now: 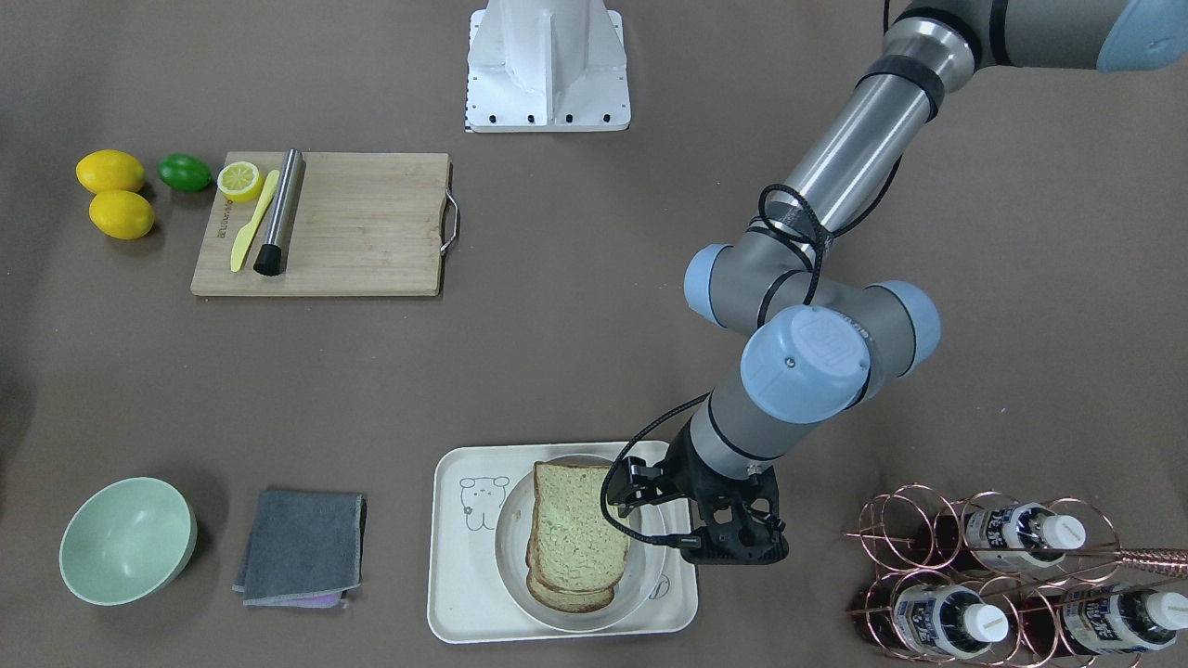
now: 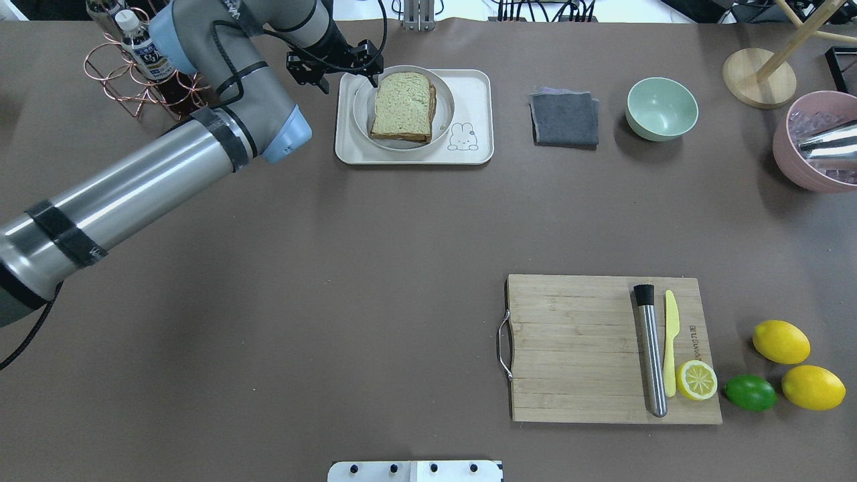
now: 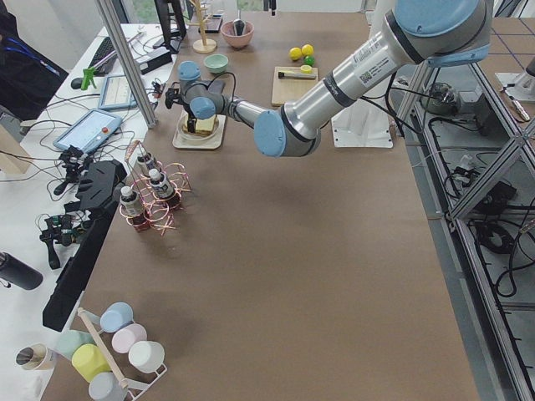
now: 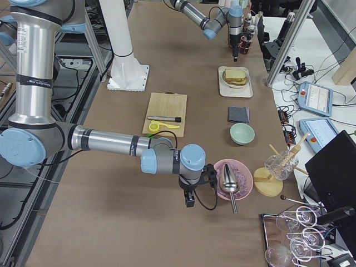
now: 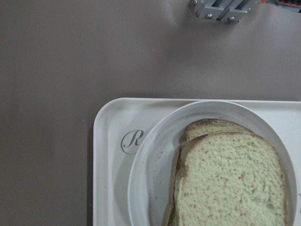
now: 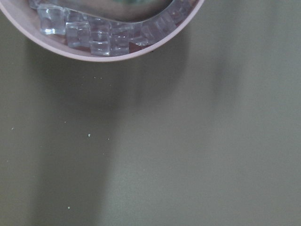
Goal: Make sandwich and place on tray
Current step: 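Release the plate and withdraw the left arm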
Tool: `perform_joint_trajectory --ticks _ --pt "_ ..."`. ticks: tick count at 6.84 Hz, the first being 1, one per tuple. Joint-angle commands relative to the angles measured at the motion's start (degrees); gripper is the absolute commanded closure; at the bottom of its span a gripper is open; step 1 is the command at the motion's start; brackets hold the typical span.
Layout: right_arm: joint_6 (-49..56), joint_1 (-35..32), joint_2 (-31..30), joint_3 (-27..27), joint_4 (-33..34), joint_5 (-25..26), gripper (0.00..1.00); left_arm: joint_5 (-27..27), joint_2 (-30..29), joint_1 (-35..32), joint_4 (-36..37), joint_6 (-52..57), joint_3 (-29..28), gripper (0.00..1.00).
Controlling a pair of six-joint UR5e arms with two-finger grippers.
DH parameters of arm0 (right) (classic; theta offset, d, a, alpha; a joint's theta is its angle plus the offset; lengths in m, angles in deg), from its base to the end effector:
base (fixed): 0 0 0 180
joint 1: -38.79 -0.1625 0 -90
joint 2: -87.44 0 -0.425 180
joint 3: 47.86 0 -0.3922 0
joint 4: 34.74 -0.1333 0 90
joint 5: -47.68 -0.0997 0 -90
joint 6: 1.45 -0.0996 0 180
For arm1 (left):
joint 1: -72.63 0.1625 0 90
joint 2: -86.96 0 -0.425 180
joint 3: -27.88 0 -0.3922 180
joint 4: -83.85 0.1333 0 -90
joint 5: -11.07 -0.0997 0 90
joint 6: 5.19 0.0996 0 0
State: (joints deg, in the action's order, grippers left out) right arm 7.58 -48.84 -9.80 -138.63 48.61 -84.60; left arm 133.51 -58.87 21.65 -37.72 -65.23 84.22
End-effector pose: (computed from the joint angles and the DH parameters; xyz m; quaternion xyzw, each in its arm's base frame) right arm 0.0482 -0.4384 0.7017 0.0224 -0.3600 -0.0932 0.9280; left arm 0.4678 -0.7041 0.2225 0.0921 0.4919 -0.0321 0.8652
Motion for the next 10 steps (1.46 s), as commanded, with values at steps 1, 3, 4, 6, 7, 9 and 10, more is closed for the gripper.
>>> perform_joint_trajectory --ticks 1,3,4,6,7,9,10 --pt "-0.2 0.0 0.0 1.1 0.0 0.0 0.00 1.9 13.7 0.0 15.8 -0.1 28.1 0.01" --pt "-0.3 0.0 0.4 1.0 -0.1 0.6 0.00 2.5 27.6 -1.1 24.1 2.8 47.6 0.01" --pt "-0.3 0.0 0.6 0.3 0.0 2.4 0.00 2.6 34.8 -4.0 24.3 8.0 52.2 0.01" --pt "-0.7 0.0 1.4 0.2 0.0 2.7 0.00 2.7 47.1 -12.3 24.3 26.4 54.7 0.01" --pt "-0.7 0.0 1.4 0.2 0.0 2.8 0.00 2.6 51.7 -17.4 24.3 36.1 54.2 0.01" --pt "-0.7 0.0 0.9 0.3 0.0 2.7 0.00 2.8 59.6 -26.2 23.7 48.7 48.6 0.01" --pt "-0.6 0.0 0.7 0.3 0.0 2.7 0.00 4.0 61.6 -31.1 24.1 54.1 44.5 0.01"
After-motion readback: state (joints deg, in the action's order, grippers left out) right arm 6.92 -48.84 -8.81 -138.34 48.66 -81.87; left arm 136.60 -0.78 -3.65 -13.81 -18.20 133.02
